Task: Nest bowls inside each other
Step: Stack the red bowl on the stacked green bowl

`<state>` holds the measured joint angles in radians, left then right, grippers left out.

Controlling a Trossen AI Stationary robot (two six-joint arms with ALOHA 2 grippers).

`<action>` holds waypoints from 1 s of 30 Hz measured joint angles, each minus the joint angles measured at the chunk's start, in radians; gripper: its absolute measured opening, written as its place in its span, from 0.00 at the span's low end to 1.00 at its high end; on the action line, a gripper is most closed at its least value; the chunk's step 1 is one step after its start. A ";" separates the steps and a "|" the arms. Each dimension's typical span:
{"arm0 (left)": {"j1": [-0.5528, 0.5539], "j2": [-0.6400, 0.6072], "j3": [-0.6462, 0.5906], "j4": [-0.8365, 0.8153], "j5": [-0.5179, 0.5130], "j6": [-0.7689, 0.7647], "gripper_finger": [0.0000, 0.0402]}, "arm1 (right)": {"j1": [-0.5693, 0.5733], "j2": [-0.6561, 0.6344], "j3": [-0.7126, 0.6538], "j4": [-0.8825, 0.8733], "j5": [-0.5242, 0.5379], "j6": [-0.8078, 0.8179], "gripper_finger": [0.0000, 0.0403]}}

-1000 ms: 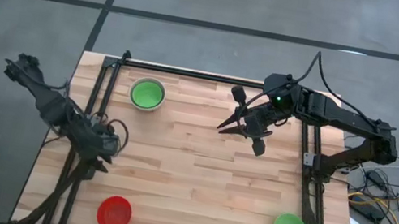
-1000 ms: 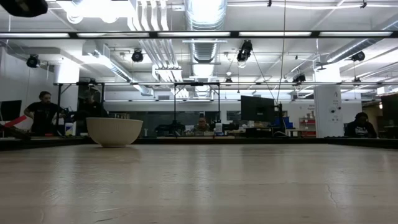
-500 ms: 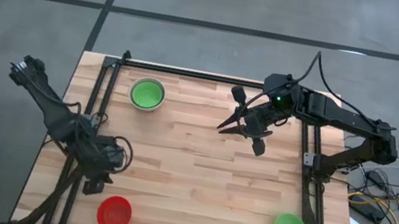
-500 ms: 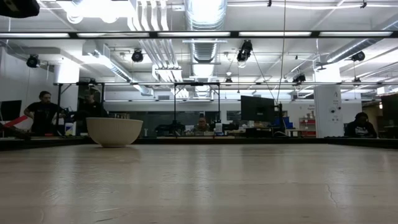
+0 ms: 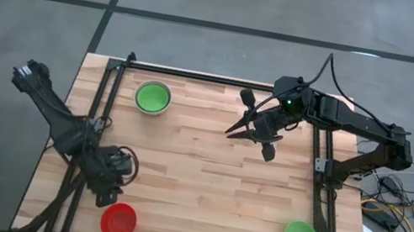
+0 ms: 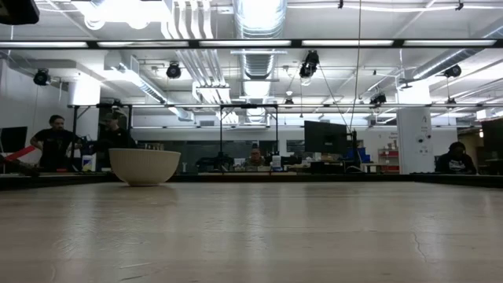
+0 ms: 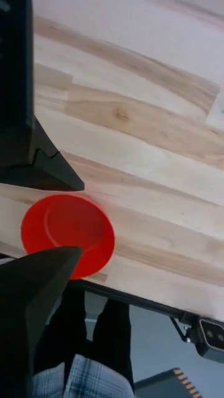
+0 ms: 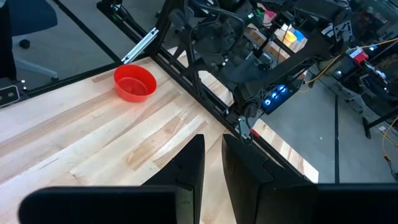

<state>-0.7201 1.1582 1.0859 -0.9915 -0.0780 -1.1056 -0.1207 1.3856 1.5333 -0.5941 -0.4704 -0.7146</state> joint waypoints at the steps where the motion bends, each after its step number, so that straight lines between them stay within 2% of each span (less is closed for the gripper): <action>1: -0.006 0.004 0.000 0.001 0.000 -0.004 0.39 | 0.000 0.000 0.000 0.000 0.000 0.000 0.13; 7: -0.047 0.018 0.000 -0.004 0.000 -0.001 0.39 | 0.000 0.000 0.000 0.000 0.000 0.000 0.13; 17: -0.070 0.043 0.000 0.017 -0.077 -0.201 0.39 | 0.000 0.000 0.000 0.000 0.000 0.000 0.13; 30: -0.131 0.048 0.000 0.075 -0.083 -0.261 0.39 | 0.000 0.000 0.000 0.000 0.000 0.000 0.13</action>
<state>-0.8508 1.2064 1.0855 -0.9160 -0.1610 -1.3666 -0.1205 1.3855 1.5333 -0.5939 -0.4703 -0.7144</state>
